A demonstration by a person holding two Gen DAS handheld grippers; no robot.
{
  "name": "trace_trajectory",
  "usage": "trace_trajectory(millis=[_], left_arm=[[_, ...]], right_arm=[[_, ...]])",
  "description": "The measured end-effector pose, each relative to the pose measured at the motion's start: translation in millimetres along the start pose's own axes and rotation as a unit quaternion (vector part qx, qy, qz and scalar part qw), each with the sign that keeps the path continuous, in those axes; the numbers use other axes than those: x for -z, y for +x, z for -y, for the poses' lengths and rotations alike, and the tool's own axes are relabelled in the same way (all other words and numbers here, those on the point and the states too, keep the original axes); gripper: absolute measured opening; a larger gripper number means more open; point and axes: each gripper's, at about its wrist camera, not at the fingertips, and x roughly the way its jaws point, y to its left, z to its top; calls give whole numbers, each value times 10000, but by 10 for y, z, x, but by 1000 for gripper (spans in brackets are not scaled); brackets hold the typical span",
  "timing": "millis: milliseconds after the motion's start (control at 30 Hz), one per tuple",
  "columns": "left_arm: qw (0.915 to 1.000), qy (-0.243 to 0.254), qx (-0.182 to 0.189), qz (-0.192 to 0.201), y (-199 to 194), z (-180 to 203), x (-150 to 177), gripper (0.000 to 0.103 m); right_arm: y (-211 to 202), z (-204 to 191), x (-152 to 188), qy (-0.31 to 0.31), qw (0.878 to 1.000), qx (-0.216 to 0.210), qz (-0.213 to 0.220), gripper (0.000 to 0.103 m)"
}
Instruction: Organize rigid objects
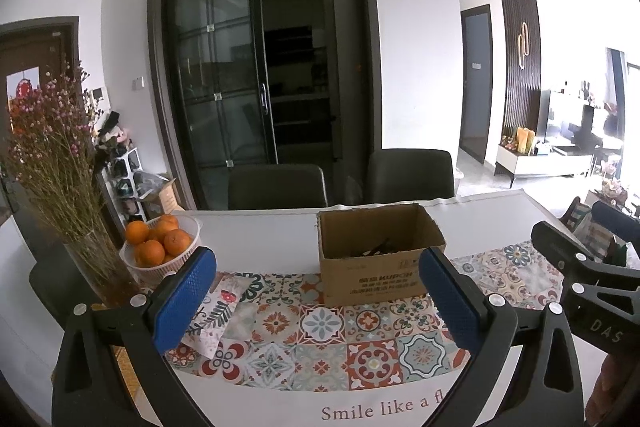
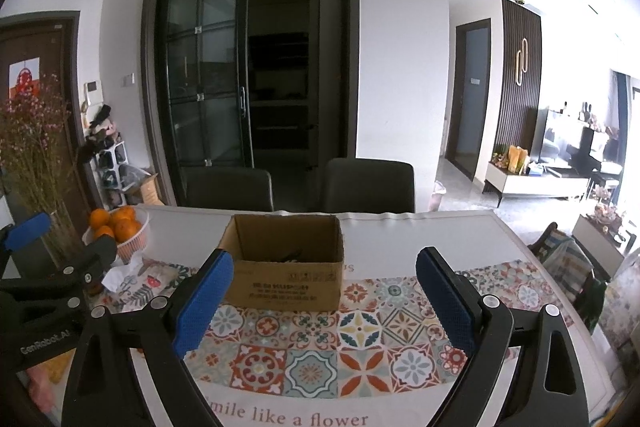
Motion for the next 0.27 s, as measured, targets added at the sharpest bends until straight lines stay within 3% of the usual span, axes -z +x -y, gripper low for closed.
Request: trace_trajectory(millis=[267], left_arm=[[10000,11,21,17,-10,4,-11,103]], right_arm=[[3,13,6,3,10000,-10,-16,94]])
